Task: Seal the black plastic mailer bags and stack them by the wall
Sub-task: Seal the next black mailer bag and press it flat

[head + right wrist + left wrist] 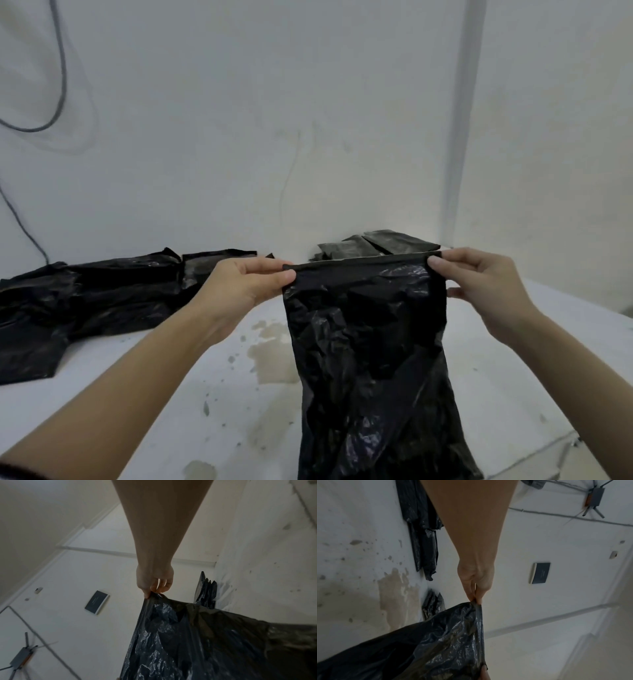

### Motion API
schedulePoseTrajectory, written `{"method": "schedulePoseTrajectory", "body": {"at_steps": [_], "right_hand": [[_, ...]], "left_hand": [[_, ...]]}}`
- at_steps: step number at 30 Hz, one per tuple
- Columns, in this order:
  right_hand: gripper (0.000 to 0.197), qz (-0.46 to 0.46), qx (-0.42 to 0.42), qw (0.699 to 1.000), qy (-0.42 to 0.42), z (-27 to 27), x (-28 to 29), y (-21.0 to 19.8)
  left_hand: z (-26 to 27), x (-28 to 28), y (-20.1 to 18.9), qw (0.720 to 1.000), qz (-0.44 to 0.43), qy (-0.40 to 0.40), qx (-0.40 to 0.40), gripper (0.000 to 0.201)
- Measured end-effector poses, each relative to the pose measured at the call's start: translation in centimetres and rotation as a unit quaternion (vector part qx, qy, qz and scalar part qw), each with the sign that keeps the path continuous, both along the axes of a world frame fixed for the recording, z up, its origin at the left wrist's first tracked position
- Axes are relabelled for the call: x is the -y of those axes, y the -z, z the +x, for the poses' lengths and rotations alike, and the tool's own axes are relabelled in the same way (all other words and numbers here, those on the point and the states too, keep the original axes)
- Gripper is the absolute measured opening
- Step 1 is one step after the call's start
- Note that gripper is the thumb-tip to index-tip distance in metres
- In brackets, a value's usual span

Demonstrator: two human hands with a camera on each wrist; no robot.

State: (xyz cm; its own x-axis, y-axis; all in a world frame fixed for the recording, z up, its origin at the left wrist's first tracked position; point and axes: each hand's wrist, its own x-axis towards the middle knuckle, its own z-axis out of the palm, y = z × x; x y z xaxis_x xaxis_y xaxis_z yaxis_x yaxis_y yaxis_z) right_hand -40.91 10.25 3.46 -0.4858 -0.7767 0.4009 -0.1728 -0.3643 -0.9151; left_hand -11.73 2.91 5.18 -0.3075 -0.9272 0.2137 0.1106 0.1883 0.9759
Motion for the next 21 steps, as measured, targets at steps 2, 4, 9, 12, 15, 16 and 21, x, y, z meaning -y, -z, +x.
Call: {"method": "schedulePoseTrajectory", "body": {"at_steps": [2, 4, 9, 12, 15, 16, 21], "right_hand": [[0.01, 0.005, -0.013, 1.0, 0.015, -0.7, 0.4, 0.2], [0.017, 0.01, -0.018, 1.0, 0.019, -1.3, 0.8, 0.2], [0.017, 0.023, -0.033, 0.999, 0.02, -2.1, 1.5, 0.4], [0.016, 0.029, -0.038, 0.999, 0.018, -2.1, 1.8, 0.6], [0.014, 0.037, -0.034, 0.999, 0.012, -1.9, 1.9, 0.8], [0.013, 0.039, -0.031, 0.999, 0.01, -1.8, 2.0, 0.8], [0.014, 0.048, -0.021, 0.999, -0.001, -1.7, 1.9, 0.8]], "left_hand": [[-0.8, 0.5, 0.2, 0.998, 0.037, 0.022, -0.041, 0.036], [-1.4, 0.7, 0.2, 0.996, 0.051, 0.054, -0.048, 0.036], [-2.4, 1.2, 0.3, 0.996, 0.055, 0.054, -0.048, 0.031], [-2.8, 1.5, 0.4, 0.997, 0.051, 0.025, -0.047, 0.015], [-3.1, 1.9, 0.6, 0.998, 0.047, 0.007, -0.048, 0.01], [-3.2, 2.0, 0.7, 0.998, 0.048, 0.001, -0.05, 0.009], [-3.1, 2.3, 1.0, 0.998, 0.04, -0.016, -0.038, 0.012]]}}
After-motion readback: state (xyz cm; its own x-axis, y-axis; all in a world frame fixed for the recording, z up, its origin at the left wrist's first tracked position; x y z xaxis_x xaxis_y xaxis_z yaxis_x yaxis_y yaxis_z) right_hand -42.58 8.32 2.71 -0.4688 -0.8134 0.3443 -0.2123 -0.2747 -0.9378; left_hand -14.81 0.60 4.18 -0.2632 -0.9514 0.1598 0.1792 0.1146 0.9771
